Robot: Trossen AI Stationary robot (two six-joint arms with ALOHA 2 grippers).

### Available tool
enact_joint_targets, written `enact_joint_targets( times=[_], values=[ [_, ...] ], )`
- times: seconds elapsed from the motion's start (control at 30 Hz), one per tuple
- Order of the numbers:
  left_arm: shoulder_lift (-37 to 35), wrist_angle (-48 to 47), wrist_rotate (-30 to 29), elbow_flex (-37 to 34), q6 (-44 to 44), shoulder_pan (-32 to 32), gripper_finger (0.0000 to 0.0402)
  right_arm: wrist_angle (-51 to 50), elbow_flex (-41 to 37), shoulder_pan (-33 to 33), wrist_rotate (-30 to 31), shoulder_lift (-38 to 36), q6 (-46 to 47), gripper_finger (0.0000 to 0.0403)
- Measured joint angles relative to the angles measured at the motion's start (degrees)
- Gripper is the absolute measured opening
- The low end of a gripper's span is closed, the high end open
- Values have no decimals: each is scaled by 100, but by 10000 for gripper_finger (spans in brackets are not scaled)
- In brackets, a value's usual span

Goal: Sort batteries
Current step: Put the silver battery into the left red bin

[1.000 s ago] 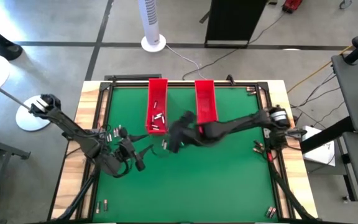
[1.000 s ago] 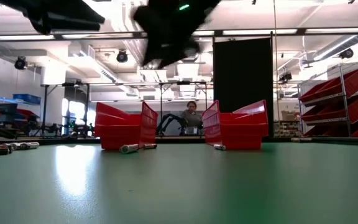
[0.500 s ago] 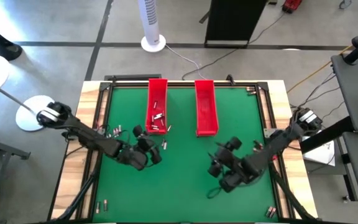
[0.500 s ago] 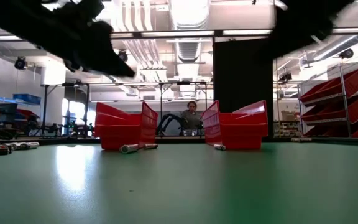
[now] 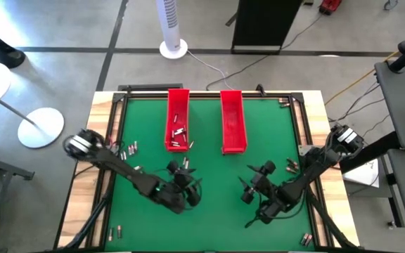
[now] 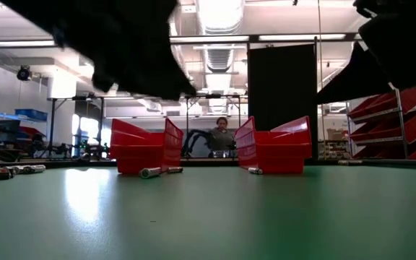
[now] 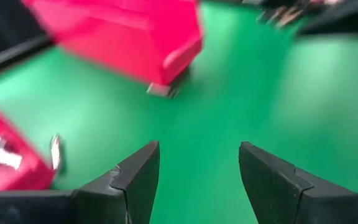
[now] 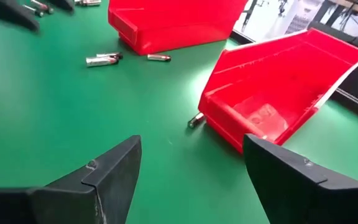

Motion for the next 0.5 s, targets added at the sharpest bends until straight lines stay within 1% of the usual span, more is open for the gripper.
enact_joint_targets(
  times=[0.07,0.13,0.23,0.3,0.4,0.5],
  values=[
    [339,-899,1,316,-811,63,199,5,0,3,-29,0,101,268],
    [621,-1847,78,605,-1828,119,199,5,-16,42,-76,0,224,263],
    [946,-3225,432,968,-3349,164,199,-8,-57,83,-149,11,250,255],
    [1088,-3853,754,1152,-4184,200,199,-7,-77,102,-149,17,283,251],
    [1196,-4278,1008,1404,-4875,277,199,-6,-110,101,-156,17,415,244],
    [1198,-4309,1050,1650,-4923,345,199,-1,-111,101,-157,17,509,239]
  ],
)
